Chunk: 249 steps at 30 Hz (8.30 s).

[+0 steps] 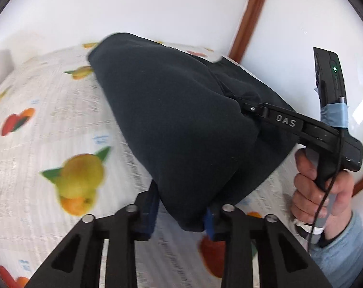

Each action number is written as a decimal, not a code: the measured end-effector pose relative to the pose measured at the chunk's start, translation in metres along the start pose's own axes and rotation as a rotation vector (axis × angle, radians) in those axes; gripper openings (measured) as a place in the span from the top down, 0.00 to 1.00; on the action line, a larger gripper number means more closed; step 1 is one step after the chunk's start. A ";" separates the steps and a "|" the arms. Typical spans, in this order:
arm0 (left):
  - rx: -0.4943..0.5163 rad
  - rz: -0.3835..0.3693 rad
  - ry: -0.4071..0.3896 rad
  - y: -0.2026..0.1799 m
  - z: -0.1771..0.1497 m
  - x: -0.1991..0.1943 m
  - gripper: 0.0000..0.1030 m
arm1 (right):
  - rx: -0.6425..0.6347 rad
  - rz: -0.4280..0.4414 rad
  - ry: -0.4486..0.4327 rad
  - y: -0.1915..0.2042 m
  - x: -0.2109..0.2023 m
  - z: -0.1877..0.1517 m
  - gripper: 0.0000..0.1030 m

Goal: Fold small clothes

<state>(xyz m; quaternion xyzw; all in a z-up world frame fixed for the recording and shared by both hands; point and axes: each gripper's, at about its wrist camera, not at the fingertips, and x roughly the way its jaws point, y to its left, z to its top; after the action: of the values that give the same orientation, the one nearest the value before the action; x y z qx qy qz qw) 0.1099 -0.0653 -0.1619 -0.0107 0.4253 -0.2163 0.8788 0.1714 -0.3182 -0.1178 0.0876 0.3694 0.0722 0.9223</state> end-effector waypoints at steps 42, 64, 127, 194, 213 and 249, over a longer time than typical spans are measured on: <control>0.067 0.157 0.029 0.020 0.017 0.009 0.21 | 0.231 0.080 -0.078 -0.039 -0.045 -0.031 0.78; 0.083 0.143 0.053 0.003 0.028 0.035 0.11 | 0.114 0.070 -0.224 -0.031 -0.066 0.037 0.93; -0.002 0.152 0.015 0.037 0.025 0.015 0.26 | 0.099 0.072 -0.007 -0.020 -0.005 0.031 0.61; -0.046 0.083 0.005 0.095 0.110 0.013 0.27 | 0.110 0.015 0.173 -0.020 0.095 0.154 0.57; -0.039 0.091 0.026 0.091 0.098 0.021 0.23 | 0.208 -0.020 0.144 -0.047 0.088 0.152 0.77; 0.012 0.123 0.038 0.063 0.030 -0.022 0.24 | -0.003 -0.008 0.177 -0.017 -0.032 0.022 0.73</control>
<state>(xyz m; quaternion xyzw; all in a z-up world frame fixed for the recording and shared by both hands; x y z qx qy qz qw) 0.1436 -0.0049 -0.1391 0.0248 0.4407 -0.1643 0.8821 0.1646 -0.3435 -0.0844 0.0781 0.4497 0.0764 0.8865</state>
